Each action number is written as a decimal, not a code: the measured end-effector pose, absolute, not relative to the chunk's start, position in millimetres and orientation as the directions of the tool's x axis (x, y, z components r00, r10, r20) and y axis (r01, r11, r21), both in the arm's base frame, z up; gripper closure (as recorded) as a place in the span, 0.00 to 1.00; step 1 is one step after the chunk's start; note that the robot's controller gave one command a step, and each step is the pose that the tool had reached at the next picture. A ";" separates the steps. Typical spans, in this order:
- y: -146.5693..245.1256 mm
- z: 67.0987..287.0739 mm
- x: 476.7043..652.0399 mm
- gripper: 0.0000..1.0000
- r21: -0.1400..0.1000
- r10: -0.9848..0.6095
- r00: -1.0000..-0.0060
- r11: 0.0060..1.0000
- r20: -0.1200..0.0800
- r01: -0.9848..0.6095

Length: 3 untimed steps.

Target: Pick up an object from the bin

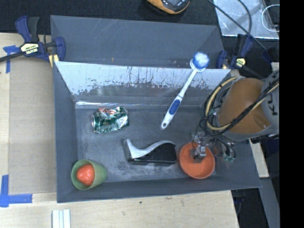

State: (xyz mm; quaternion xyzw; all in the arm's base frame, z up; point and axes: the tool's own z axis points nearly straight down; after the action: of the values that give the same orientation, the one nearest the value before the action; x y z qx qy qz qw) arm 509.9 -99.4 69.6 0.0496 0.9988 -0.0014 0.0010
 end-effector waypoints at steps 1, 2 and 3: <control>-99.4 69.6 509.9 1.00 -0.003 0.099 -0.995 0.995 -0.002 0.099; -99.0 78.0 507.6 1.00 -0.002 0.099 -0.995 0.995 0.006 0.099; -98.8 100.9 506.9 1.00 -0.002 0.099 -0.995 0.995 0.009 0.099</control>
Offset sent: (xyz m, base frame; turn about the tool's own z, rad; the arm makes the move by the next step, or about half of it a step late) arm 0.0001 0.0000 0.0754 0.0000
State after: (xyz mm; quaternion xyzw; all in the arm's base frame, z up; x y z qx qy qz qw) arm 506.9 -98.8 100.9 0.0497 0.9988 -0.0006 -0.0043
